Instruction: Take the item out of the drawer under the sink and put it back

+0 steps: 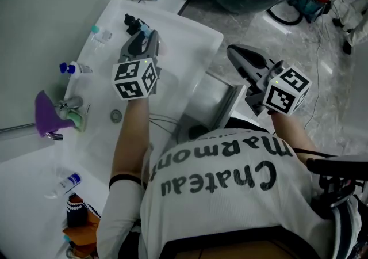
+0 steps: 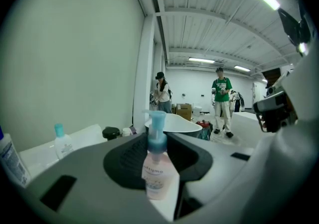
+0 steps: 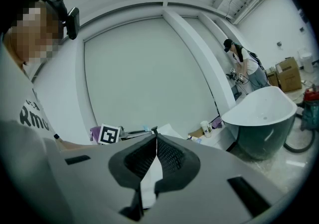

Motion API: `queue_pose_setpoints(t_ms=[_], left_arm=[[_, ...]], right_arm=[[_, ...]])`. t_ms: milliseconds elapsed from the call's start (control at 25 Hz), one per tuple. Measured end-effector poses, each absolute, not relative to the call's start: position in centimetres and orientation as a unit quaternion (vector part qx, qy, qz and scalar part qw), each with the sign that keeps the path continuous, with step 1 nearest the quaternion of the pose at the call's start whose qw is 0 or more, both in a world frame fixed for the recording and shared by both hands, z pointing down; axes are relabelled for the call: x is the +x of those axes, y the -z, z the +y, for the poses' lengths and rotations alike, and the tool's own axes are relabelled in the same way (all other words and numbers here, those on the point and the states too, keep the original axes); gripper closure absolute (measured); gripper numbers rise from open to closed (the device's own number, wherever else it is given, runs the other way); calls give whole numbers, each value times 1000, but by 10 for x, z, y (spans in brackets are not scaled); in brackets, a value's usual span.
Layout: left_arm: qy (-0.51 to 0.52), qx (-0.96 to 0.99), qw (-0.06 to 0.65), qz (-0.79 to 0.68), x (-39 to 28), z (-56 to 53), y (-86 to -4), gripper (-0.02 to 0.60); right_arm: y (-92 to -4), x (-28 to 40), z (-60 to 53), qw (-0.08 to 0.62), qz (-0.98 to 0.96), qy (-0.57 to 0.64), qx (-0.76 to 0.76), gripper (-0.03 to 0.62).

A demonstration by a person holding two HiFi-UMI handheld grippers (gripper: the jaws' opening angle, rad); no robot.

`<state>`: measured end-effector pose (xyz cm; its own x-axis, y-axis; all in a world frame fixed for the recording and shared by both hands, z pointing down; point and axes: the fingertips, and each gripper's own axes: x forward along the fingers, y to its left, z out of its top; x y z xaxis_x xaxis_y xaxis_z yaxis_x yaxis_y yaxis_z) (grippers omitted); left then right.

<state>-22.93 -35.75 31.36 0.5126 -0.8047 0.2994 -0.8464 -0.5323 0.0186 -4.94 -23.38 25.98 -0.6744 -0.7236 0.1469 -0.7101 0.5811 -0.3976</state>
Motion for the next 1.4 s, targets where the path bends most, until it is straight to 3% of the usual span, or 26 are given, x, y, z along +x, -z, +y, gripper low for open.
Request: queue_pose_setpoints(t_ms=[480,720,1400], left_arm=[[-137,866,80,-475,-231,-360,-320,469],[-135,871,83,-465,-227,-358,-319,430],[-116,876,96,-459,-233,-352,-311,390]], right_arm=[[-253,-42,-225,20,887,208,-412,582],[-248,-39,-218,23,885,200,-420,582],[-237,-42,-195,21,879,182,-441,582]])
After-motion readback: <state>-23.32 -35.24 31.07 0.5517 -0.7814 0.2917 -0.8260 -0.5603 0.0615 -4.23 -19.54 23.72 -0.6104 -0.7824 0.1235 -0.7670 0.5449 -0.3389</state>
